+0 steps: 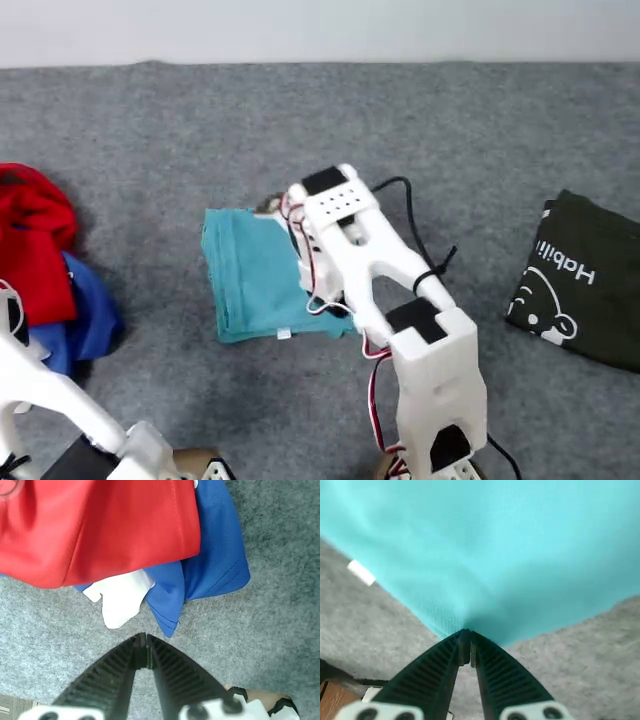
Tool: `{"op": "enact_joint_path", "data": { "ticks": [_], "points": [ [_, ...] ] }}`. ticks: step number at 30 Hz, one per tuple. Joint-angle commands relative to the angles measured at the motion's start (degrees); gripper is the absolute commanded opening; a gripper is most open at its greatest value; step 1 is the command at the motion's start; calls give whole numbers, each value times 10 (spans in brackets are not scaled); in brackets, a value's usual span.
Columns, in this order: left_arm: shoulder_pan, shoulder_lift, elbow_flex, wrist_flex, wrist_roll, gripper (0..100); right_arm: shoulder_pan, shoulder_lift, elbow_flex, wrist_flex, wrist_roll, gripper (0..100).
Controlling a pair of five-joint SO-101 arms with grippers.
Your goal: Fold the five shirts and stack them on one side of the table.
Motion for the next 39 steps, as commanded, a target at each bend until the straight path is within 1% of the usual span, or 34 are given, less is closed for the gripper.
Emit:
{"op": "enact_joint_path", "data": {
  "ticks": [1,5,8,12,17,21,28,34,39],
  "points": [
    [4,-19,-2,-4,8,6,7,-35,59,-57,-4,10],
    [4,-19,-2,-4,8,6,6,-41,74,-60,-6,10],
    [4,-19,-2,-4,8,6,6,-60,45,-22,-5,10],
    [4,-19,-2,-4,8,6,6,-96,-41,13,-6,10],
    [4,-19,-2,-4,8,6,-15,-102,-161,9,-4,13],
    [4,-19,-2,-4,8,6,-58,-65,-202,-44,-4,13],
    [4,-19,-2,-4,8,6,-100,42,-237,-210,-4,13],
    [4,-19,-2,-2,8,6,-109,137,-295,-312,-3,14],
    [4,-19,-2,-1,8,6,-98,211,-370,-347,-3,10]
  ]
}}
